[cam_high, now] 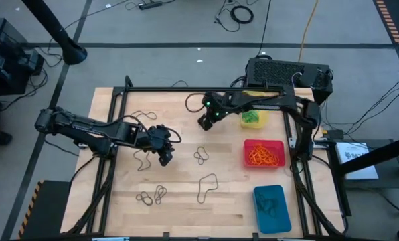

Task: Sort rubber bands into baskets
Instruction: Put the violet rubber band into the blue bin

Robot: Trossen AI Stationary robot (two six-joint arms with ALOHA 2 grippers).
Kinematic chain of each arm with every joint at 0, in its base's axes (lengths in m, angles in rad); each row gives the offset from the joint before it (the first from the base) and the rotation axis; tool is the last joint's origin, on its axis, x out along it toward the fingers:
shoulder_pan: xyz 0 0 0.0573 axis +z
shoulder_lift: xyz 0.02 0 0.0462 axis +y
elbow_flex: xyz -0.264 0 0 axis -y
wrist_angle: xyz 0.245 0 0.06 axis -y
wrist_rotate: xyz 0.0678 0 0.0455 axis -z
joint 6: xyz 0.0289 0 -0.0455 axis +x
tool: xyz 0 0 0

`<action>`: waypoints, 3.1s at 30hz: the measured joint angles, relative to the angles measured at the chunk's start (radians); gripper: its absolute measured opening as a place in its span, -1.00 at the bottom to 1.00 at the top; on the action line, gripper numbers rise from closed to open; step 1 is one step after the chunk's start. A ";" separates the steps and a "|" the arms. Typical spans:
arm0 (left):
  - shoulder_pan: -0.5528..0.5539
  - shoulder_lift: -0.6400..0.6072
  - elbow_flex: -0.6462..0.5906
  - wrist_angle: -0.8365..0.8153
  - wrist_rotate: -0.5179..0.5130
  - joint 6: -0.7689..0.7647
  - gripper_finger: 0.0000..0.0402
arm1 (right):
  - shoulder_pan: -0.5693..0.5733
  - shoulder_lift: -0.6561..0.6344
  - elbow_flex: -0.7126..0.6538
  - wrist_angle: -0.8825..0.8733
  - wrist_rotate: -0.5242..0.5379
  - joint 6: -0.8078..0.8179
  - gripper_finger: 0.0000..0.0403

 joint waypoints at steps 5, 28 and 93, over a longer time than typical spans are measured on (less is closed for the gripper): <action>0.000 0.000 0.000 0.004 -0.018 0.002 -0.44 | 0.013 -0.147 -0.001 0.004 -0.092 0.046 -0.99; 0.000 0.000 0.000 0.015 -0.040 0.055 -0.44 | 0.014 -0.291 0.002 0.043 -0.075 0.095 -1.00; 0.005 0.000 0.000 -0.006 -0.072 0.053 -0.44 | -0.146 0.078 0.000 -0.160 0.006 0.112 -0.97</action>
